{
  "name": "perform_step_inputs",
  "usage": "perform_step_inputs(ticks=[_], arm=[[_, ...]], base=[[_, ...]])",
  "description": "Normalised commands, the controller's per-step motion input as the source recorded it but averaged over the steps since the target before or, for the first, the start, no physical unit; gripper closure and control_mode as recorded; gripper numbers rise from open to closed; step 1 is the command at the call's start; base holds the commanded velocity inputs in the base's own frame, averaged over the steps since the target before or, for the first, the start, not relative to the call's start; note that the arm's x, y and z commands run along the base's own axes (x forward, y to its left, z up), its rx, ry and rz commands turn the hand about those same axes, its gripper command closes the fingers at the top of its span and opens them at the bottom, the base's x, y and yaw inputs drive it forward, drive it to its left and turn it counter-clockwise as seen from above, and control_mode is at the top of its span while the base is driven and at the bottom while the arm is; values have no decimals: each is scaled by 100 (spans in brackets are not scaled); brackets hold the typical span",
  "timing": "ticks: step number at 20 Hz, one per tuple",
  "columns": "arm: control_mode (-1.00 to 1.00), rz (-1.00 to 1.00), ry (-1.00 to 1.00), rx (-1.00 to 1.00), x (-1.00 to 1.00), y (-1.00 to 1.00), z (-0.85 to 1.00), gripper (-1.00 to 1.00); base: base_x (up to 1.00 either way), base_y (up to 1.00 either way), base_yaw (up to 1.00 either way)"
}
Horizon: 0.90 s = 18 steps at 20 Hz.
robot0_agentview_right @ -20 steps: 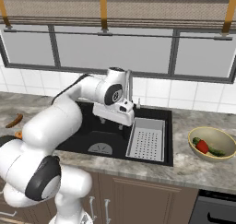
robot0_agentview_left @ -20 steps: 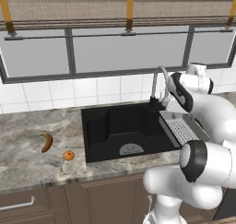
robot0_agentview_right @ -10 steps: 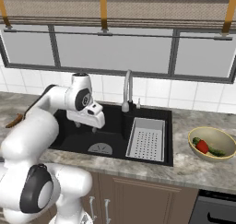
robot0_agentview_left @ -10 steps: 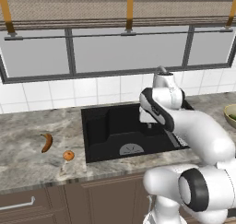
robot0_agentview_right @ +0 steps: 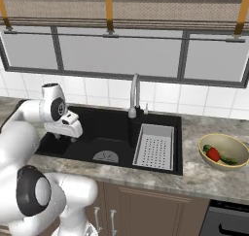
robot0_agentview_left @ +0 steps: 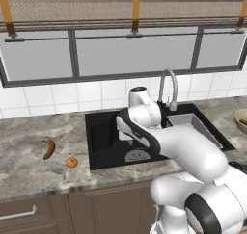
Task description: There is a mixed pile of frozen fruits and vegetables on the counter. Locate all the frozen vegetables and place the items in a bowl on the counter. Take all the frozen fruits and defrost them in a running sink.
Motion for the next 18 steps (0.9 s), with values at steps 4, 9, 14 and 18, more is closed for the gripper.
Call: perform_step_inputs(ticks=[4,9,14,18], arm=[[-100,9,8,-4,8,98,-15,-100],[-100,15,16,0,29,88,0,-100],[-100,2,10,-3,12,94,0,-100],[-100,0,5,-2,1,68,-2,-100]], base=[[0,0,0],[0,0,0],[0,0,0],[0,0,0]])
